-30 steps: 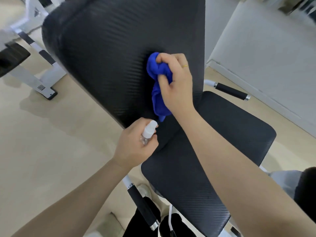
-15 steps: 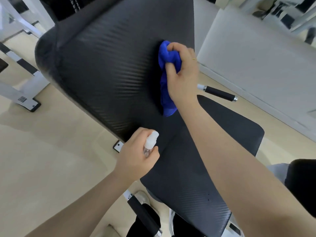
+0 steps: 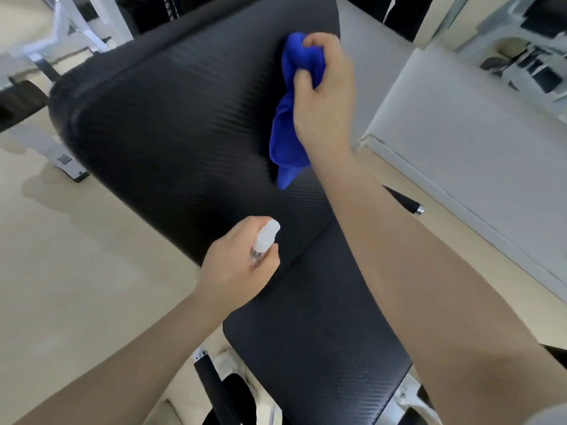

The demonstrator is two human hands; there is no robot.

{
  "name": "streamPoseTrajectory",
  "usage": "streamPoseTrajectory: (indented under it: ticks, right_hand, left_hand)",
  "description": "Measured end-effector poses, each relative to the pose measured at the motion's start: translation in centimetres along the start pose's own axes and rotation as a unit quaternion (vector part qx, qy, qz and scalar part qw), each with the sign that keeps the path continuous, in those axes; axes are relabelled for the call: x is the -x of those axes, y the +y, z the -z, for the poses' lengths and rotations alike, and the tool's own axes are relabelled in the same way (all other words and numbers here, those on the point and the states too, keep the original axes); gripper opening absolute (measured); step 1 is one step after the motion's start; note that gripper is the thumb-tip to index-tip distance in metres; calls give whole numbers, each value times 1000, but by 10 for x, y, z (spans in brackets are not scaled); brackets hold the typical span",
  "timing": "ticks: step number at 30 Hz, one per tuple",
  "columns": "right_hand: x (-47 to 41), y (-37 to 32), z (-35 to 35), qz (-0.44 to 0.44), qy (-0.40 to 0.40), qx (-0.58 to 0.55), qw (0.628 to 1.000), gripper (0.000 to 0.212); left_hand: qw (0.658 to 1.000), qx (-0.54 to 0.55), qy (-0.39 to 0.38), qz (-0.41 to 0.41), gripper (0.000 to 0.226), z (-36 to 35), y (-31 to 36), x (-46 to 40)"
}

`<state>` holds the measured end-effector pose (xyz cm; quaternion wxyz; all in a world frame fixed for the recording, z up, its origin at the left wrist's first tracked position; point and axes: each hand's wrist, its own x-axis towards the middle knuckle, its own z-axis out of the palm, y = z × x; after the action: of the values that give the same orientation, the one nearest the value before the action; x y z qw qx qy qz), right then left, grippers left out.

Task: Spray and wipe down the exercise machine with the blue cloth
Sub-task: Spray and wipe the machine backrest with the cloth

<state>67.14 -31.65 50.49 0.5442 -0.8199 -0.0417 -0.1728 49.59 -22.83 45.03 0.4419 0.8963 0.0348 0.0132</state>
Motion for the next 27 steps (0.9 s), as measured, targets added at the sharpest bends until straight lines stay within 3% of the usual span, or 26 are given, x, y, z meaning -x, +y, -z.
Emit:
streamPoseTrajectory:
  ticks: [2,8,10,14,16,24,27]
  right_hand:
    - [-9,6,4,2,-10,-13,1000,29]
    - [-3,71,20,-167,-27,26,985,30]
    - [-10,55,18,-153,-18,11,988,29]
    - [-27,-3,10,0,-33,-20,999,25]
    - [-34,-12,8,35,-37,-36,998,25]
    - [-18,55,28,-149,-37,52,987,29]
    - [-24,15,19,-67,-42,46,996,29]
  left_hand:
    - [999,2,6,35,17,-3,8,-8]
    - [995,-2,39,87,20,-13,21,-11]
    - [995,-14,46,93,21,-14,23,-8]
    - [995,-26,47,83,23,-12,34,-11]
    - [996,-45,47,61,22,-11,39,-19]
    - [996,-25,65,58,20,-22,40,-32]
    - [995,-17,75,61,21,-23,38,-33]
